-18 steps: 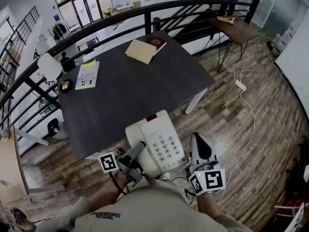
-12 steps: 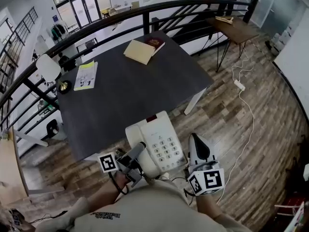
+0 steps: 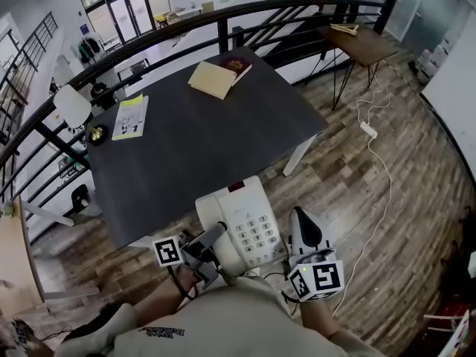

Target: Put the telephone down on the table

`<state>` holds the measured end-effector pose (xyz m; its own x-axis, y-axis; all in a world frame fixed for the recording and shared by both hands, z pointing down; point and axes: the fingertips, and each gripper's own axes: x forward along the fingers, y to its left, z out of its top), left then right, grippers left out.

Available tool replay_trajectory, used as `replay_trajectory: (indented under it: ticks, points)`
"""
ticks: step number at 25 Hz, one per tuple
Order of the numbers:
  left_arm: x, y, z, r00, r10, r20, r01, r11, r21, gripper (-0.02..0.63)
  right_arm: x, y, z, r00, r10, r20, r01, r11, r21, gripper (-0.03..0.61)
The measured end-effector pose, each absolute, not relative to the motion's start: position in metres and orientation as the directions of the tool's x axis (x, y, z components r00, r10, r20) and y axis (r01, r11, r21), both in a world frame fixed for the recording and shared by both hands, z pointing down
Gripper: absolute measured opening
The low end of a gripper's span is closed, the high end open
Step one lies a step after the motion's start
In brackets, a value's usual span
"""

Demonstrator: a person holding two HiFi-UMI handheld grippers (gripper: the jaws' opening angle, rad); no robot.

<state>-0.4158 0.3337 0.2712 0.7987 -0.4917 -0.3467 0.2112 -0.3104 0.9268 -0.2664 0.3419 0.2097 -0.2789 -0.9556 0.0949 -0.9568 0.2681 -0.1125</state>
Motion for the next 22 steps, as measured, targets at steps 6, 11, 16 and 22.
replay_trajectory:
  ticks: [6, 11, 16, 22]
  points:
    - [-0.405, 0.333, 0.279, 0.795, -0.513, -0.323, 0.186, -0.301, 0.935, 0.445, -0.254, 0.344, 0.215, -0.292, -0.951, 0.104, -0.953, 0.280, -0.114, 0.000]
    - [-0.386, 0.324, 0.283, 0.790, -0.531, -0.305, 0.156, -0.308, 0.939, 0.445, -0.247, 0.341, 0.210, -0.314, -0.947, 0.073, -0.948, 0.308, -0.079, 0.000]
    - [-0.359, 0.318, 0.284, 0.787, -0.544, -0.290, 0.141, -0.298, 0.944, 0.445, -0.247, 0.333, 0.199, -0.336, -0.942, 0.027, -0.942, 0.335, -0.010, 0.000]
    - [-0.320, 0.310, 0.280, 0.791, -0.539, -0.288, 0.152, -0.283, 0.947, 0.445, -0.237, 0.318, 0.185, -0.341, -0.940, -0.013, -0.939, 0.340, 0.060, 0.000]
